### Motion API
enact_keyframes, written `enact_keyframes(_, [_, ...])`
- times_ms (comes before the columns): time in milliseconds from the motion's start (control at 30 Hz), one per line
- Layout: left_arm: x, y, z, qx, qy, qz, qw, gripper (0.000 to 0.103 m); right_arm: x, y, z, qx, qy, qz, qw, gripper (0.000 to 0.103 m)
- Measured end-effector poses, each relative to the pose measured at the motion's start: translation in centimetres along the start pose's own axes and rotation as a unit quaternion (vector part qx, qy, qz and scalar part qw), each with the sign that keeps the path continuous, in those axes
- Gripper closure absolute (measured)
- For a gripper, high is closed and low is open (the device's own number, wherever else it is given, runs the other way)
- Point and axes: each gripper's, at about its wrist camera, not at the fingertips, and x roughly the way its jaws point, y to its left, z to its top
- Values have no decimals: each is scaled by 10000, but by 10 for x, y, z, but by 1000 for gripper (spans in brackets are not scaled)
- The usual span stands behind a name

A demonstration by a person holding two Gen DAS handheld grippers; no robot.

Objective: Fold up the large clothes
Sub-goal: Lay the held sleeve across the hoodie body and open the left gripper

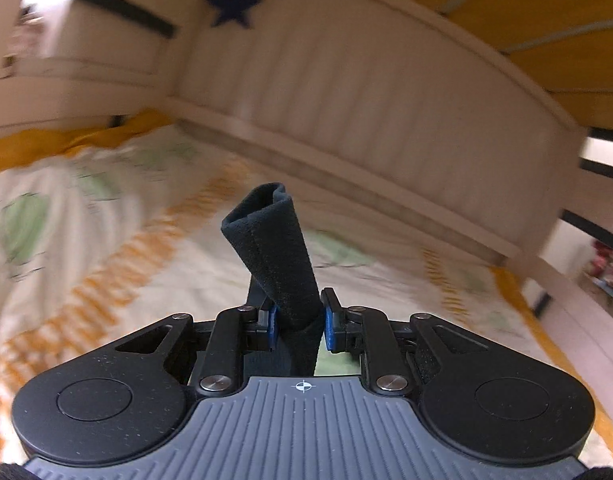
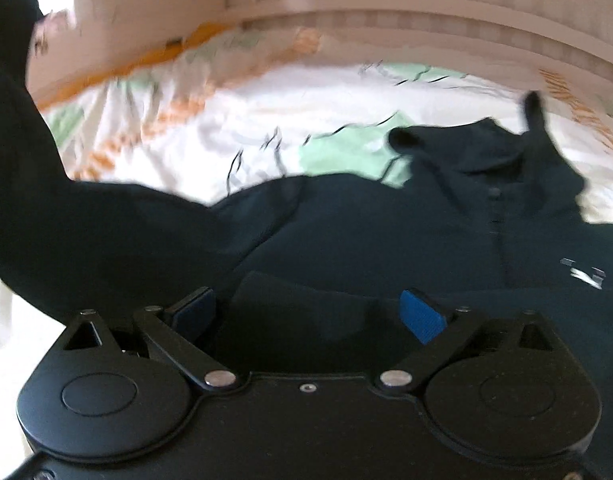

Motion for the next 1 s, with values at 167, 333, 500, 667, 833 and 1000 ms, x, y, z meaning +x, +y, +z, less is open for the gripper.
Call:
enact_keyframes(167, [26,-73,-10,402,191,-667,9968,83,-51,-38,-10,335,-175,-72,9993,4])
enact_keyframes(333, [65,-138,-46,677,670,-1197,9882,83,-87,-83,-29,757,-184,-341,9964,4])
enact_keyframes(500, [118,-186,-104,702,1219,-1423,9798,83,-110,-126,-49,1284,-175,-608,9897,4])
enact_keyframes(667, [164,-215,-175,600,1988,-1569,9655,82,-127,-163,-73,1804,-108,-810,9802,4])
enact_keyframes(833, [181,-224,-219,823,2363,-1431,9576,68,-134,-187,-89,2146,-59,-838,9731,4])
enact_keyframes(1000, [158,-222,-215,1063,2296,-1563,9548,21,-137,-196,-93,2217,-59,-804,9718,4])
